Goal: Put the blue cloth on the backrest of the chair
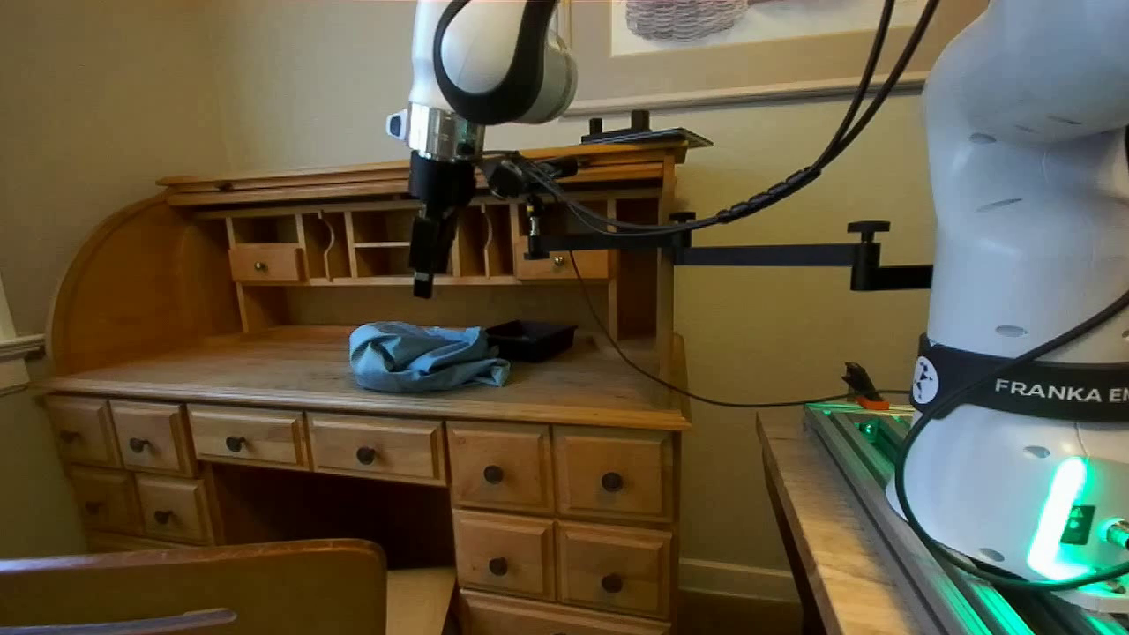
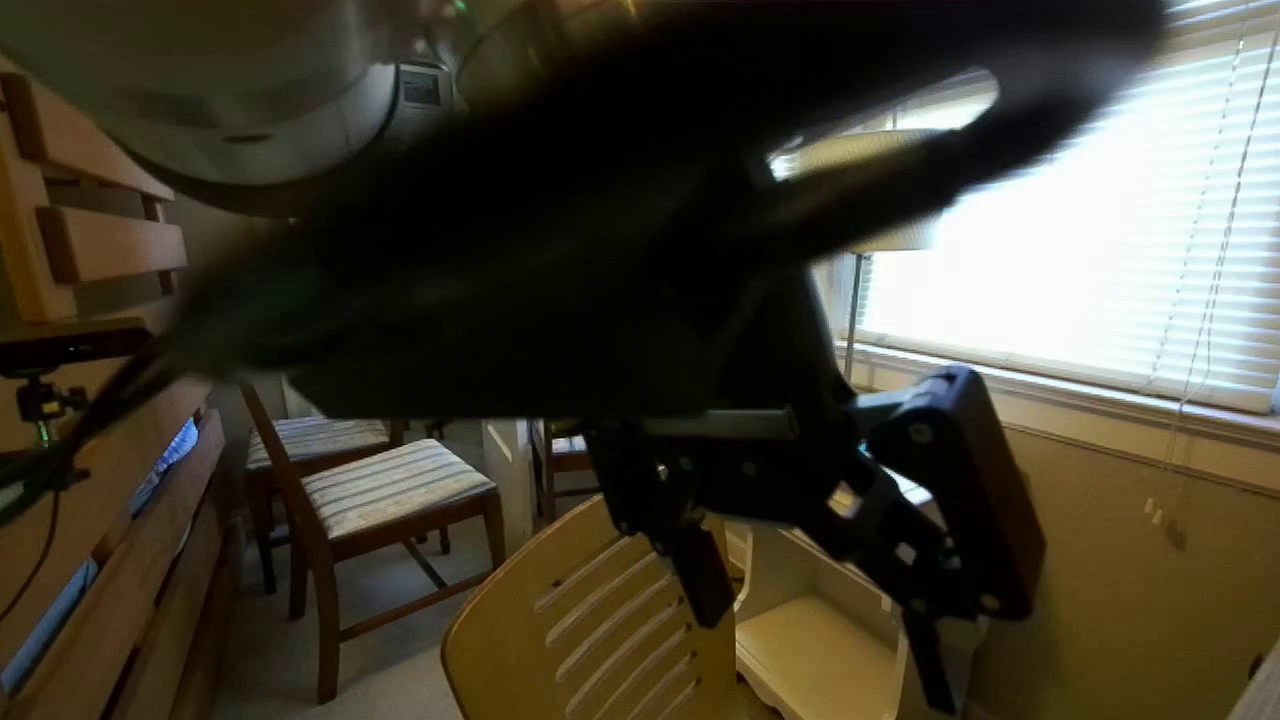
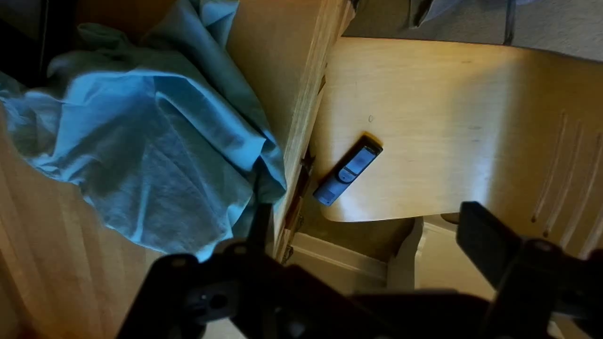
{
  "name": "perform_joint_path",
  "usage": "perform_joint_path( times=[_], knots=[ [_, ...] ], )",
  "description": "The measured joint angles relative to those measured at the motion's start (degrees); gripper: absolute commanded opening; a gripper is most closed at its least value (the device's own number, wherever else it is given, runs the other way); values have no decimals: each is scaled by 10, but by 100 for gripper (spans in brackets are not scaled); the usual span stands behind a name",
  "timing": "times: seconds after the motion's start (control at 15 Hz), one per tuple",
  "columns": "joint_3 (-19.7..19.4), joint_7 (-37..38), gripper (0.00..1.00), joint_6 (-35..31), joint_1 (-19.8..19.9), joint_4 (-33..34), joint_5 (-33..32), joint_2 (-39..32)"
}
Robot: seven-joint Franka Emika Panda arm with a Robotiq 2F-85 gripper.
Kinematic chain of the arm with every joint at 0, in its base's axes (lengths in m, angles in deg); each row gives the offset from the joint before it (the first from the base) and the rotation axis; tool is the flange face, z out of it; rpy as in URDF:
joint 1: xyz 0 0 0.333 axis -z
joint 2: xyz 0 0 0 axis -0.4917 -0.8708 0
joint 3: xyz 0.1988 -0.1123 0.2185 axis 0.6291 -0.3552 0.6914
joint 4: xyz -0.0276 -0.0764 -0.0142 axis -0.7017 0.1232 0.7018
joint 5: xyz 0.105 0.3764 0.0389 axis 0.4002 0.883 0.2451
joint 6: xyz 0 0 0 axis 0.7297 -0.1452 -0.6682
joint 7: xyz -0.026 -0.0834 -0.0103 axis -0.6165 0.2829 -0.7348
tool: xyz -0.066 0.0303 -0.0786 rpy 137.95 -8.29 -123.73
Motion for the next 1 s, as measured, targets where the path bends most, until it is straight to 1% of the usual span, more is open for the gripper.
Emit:
perform_joint_path(
  times=[0.33,0.4,0.53,0.67,0.8,0.93,1.0],
  knots=[
    [-1,107,100,4,-7,66,-8,-69],
    [-4,127,100,5,-11,77,-20,-81],
    [-22,160,100,5,-21,99,-67,-104],
    [-39,170,100,5,-23,120,-87,-129],
    [-48,169,100,4,-20,140,-88,-154],
    [-53,169,100,-4,-16,159,-88,-177],
    [-50,161,100,-9,-11,166,-82,-188]
  ],
)
